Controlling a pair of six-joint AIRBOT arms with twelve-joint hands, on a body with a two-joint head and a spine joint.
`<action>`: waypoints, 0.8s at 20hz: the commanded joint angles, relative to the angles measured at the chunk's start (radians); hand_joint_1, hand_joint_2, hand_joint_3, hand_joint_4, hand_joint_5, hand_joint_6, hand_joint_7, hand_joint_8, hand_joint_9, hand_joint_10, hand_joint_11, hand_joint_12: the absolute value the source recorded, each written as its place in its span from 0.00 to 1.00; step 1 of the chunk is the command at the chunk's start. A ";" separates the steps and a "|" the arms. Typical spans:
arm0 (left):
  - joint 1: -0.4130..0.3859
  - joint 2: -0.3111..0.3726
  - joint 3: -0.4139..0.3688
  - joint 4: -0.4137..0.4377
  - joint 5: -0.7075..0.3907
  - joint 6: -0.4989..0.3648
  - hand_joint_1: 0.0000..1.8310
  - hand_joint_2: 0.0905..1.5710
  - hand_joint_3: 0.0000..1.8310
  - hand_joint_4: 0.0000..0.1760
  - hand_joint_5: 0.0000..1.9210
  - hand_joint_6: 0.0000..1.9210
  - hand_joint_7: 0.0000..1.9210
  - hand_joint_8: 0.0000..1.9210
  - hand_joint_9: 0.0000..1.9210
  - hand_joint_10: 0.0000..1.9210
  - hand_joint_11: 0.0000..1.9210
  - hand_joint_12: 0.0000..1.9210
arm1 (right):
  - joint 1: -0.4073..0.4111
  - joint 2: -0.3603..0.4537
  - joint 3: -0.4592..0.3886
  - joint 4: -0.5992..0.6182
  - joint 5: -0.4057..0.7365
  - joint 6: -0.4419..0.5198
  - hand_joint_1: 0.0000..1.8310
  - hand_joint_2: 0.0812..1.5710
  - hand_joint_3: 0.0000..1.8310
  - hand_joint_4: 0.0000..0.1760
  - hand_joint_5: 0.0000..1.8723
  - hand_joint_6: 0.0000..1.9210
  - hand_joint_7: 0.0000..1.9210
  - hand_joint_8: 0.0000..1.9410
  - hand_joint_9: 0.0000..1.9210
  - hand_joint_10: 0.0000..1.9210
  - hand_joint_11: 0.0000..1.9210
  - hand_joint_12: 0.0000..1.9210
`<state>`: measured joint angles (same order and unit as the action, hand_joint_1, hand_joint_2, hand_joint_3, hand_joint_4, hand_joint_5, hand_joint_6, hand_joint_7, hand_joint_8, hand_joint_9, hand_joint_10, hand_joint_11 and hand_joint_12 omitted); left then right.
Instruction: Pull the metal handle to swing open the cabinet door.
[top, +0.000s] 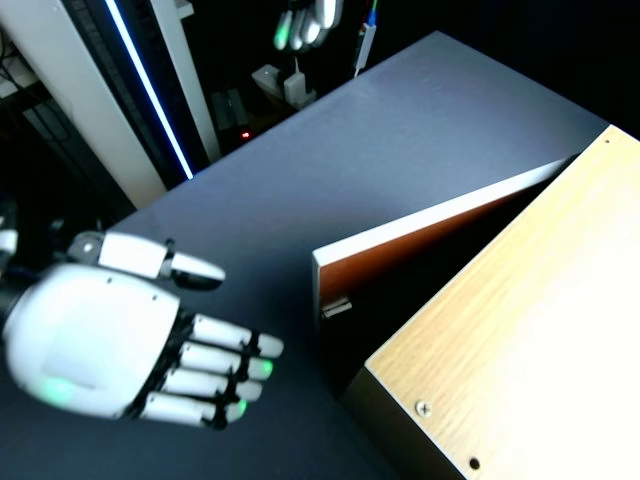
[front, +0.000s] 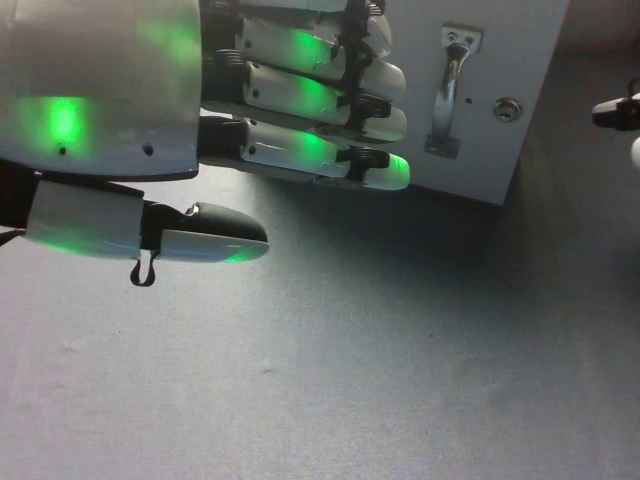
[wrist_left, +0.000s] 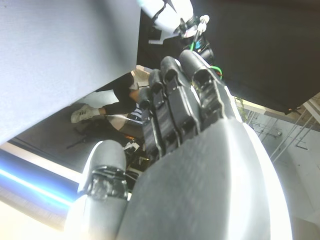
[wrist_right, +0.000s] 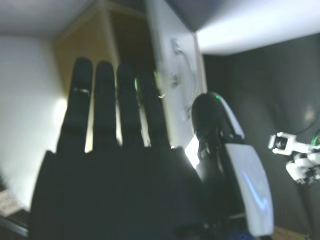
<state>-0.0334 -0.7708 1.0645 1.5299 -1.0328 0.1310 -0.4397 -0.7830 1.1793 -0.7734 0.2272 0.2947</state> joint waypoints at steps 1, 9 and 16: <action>-0.010 0.004 0.001 -0.096 -0.022 0.006 0.00 1.00 0.03 0.00 0.22 0.00 0.23 0.00 0.21 0.00 0.00 0.47 | 0.008 0.001 0.009 0.044 0.065 0.006 0.00 0.99 0.00 0.00 0.11 0.00 0.12 0.00 0.11 0.00 0.00 0.31; -0.010 0.004 0.001 -0.096 -0.022 0.006 0.00 1.00 0.03 0.00 0.22 0.00 0.23 0.00 0.21 0.00 0.00 0.47 | 0.070 -0.056 0.025 0.280 0.044 0.006 0.00 0.99 0.00 0.00 0.12 0.00 0.12 0.00 0.11 0.00 0.00 0.32; -0.010 0.004 0.001 -0.096 -0.022 0.006 0.00 1.00 0.03 0.00 0.22 0.00 0.23 0.00 0.21 0.00 0.01 0.47 | 0.108 -0.083 0.029 0.346 0.044 0.006 0.00 0.99 0.00 0.00 0.12 0.00 0.13 0.00 0.11 0.00 0.00 0.33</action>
<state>-0.0334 -0.7708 1.0645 1.5299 -1.0332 0.1307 -0.3462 -0.8730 1.2015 -0.4511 0.1856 0.2932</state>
